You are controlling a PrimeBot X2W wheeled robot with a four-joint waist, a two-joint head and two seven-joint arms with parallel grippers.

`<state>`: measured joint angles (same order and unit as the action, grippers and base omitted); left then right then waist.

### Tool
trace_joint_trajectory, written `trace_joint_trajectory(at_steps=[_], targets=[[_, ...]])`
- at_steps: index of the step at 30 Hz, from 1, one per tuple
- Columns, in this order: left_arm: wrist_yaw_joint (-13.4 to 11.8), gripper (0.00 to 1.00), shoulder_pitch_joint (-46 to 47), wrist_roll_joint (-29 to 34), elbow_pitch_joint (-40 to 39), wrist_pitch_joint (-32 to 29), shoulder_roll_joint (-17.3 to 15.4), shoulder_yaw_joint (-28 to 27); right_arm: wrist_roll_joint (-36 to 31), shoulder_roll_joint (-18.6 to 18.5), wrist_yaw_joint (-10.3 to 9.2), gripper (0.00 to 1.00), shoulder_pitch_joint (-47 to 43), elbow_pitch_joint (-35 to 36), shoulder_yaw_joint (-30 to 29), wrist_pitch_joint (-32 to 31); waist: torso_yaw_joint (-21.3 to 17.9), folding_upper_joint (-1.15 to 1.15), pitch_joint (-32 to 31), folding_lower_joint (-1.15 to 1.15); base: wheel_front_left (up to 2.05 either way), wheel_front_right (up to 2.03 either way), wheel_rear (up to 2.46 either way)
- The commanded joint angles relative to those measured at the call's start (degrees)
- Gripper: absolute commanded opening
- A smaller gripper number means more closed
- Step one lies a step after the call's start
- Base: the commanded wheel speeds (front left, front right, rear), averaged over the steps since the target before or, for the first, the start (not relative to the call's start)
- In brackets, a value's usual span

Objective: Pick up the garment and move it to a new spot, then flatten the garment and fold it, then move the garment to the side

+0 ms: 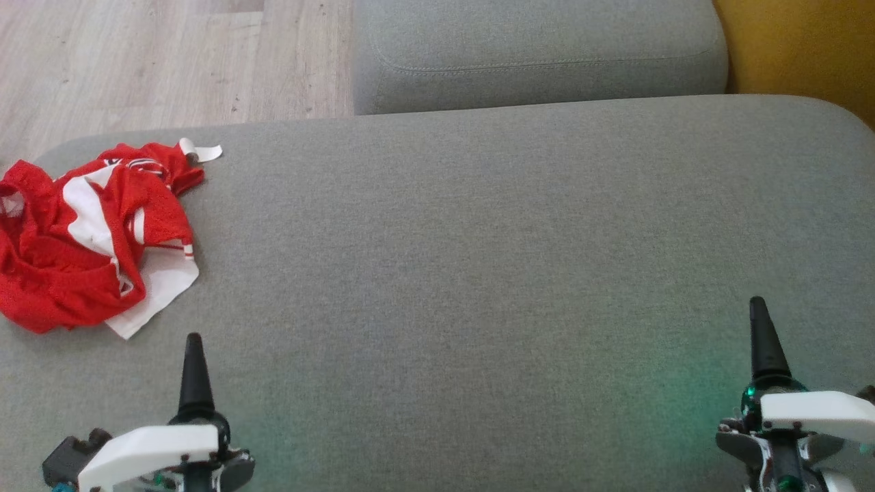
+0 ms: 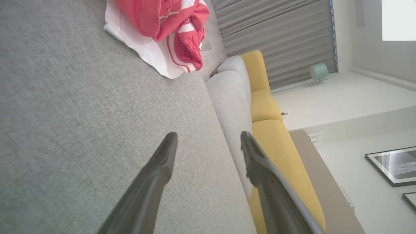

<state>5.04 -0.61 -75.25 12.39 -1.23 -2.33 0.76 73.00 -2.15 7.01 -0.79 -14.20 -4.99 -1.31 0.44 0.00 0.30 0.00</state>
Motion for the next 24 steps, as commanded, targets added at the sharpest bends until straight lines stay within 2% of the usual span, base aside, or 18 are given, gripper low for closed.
trace_joint_trajectory(at_steps=[1,24], targets=[[-0.2,1.0,1.4,2.5,-2.8,0.8,-0.3,0.3,-2.3,-0.3,0.14,1.0,0.9,2.6,0.8,1.0,0.0,0.0,0.0,0.0,0.0,0.0,0.0],[-1.5,1.0,-0.3,21.8,-4.3,4.5,-0.4,3.5,-19.3,-0.4,0.22,1.0,-0.3,3.7,4.9,4.7,0.6,0.0,-0.3,0.0,0.0,0.0,0.0]])
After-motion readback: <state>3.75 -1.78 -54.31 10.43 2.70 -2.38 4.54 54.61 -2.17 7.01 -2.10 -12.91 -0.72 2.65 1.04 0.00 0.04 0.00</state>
